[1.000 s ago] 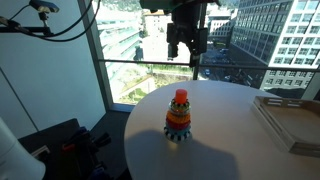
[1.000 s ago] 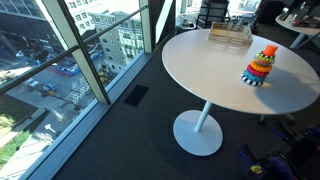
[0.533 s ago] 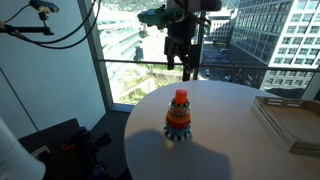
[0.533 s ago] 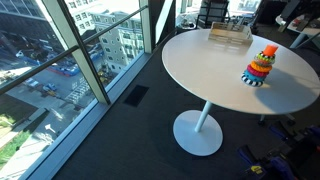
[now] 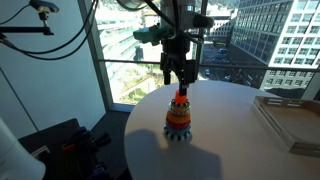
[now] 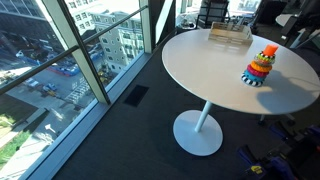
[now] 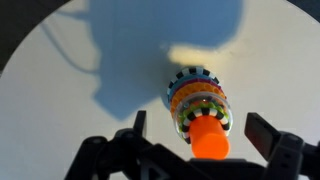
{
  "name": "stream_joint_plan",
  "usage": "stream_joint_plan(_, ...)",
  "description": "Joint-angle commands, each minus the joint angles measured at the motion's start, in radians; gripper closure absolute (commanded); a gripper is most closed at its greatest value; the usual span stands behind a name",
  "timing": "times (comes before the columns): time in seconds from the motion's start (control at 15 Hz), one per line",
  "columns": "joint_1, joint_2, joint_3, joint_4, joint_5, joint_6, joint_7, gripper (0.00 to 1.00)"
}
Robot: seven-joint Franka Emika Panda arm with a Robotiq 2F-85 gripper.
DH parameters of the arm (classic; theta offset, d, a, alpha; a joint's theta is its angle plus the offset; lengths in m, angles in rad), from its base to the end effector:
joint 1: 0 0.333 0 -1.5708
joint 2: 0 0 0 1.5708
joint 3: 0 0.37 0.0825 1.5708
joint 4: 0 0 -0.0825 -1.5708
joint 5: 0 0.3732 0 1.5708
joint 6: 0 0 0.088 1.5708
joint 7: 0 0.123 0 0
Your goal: Remove the striped ring from the orange rod and put it on the table
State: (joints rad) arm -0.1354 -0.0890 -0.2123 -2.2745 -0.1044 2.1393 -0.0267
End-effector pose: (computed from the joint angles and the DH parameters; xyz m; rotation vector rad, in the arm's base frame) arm 0.4529 -0.1719 0.4333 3.0561 -0.4017 -0.0915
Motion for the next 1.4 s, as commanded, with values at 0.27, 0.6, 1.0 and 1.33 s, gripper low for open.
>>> stream_joint_plan(0.27, -0.016, 0.016, 0.015, 0.0, -0.003, 0.019, 0.016, 0.0)
stream_joint_plan(0.6, -0.015, 0.063, 0.016, 0.005, 0.01, 0.078, 0.037, 0.0)
stream_joint_plan(1.0, -0.007, 0.094, 0.028, -0.001, 0.026, 0.122, 0.03, 0.0)
stream_joint_plan(1.33, -0.008, 0.117, 0.038, 0.005, 0.065, 0.141, 0.014, 0.0)
